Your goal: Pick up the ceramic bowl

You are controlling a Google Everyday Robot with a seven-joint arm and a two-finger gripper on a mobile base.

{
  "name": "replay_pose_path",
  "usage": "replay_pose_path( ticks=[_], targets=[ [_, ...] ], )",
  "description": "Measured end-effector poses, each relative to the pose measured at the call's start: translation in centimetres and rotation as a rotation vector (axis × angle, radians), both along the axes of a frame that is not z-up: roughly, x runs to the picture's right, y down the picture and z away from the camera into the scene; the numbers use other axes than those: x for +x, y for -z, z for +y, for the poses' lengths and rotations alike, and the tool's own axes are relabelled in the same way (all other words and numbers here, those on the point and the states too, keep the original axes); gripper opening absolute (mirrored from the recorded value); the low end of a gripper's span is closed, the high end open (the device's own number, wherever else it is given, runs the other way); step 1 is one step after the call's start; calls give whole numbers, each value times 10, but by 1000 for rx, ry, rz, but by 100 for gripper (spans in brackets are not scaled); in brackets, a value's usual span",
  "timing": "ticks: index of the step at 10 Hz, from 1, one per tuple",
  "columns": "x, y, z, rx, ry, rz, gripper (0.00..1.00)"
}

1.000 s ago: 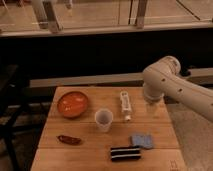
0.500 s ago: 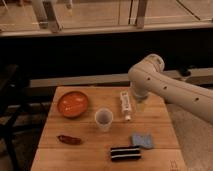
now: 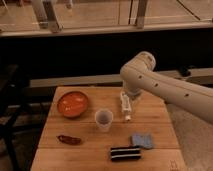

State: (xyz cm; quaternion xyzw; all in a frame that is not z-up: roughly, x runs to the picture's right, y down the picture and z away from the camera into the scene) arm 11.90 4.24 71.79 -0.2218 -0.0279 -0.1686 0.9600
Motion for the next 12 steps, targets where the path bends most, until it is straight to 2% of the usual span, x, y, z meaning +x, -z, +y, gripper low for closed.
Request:
replay_pose_path(
  ticks=[2,5,7,12],
  targets=[
    [-4,-1,-5,9,31,-14,80],
    [-35,-8,-19,26,89,-53,80],
    [-42,-9,-23,35,122,-66,80],
    [-83,-11,-36,60,225,-139,80]
  ],
)
